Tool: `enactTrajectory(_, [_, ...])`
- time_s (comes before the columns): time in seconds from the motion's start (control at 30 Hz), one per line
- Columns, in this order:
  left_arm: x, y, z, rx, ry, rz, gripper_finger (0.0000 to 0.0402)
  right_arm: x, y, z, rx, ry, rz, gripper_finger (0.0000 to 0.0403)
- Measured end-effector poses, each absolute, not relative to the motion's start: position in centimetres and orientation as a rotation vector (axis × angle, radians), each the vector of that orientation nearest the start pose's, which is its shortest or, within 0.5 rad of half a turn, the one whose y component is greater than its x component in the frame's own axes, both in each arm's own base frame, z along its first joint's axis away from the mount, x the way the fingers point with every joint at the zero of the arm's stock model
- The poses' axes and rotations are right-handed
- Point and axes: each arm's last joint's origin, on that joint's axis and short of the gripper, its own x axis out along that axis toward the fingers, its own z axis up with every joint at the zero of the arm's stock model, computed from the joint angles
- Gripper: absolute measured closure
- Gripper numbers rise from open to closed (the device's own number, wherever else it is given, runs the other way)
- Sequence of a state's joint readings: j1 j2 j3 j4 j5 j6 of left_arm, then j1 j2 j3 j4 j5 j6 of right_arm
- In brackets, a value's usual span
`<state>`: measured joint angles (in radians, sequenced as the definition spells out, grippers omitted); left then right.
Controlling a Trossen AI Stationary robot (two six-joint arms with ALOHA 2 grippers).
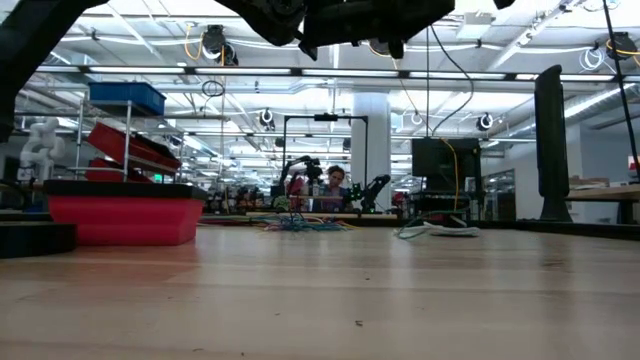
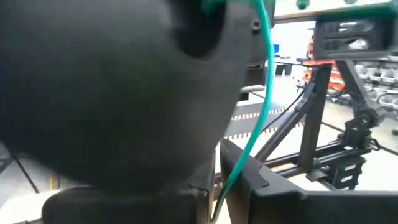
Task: Coil cords
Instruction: Coil the green wire onto the spool
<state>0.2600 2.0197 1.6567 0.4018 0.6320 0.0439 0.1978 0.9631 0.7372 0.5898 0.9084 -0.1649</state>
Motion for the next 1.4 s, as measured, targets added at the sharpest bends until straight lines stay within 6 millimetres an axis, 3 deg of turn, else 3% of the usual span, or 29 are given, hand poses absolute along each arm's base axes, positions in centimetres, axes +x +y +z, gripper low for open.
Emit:
enactTrajectory(0.2, [46.0, 11.7, 31.4, 0.088, -0.048, -0.409, 0.0369, 19.1, 3.0, 35.6, 0.084, -0.242, -0.564, 0.0403])
enactTrajectory(0.5, [45.3, 13.0, 31.3, 0.132, -0.056, -0.566, 0.0369, 18.2, 4.2, 34.8, 0.117, -0.153, -0.469, 0.0403])
enactTrajectory(0.87, [44.1, 15.9, 29.2, 0.012, 0.127, -0.561, 0.0369, 17.7, 4.7, 32.9, 0.009, 0.03, -0.547, 0.0403])
enactTrajectory(1.4, [43.8, 16.2, 28.6, -0.02, 0.182, -0.544, 0.0369, 16.9, 3.5, 29.0, -0.157, 0.35, -0.72, 0.0403])
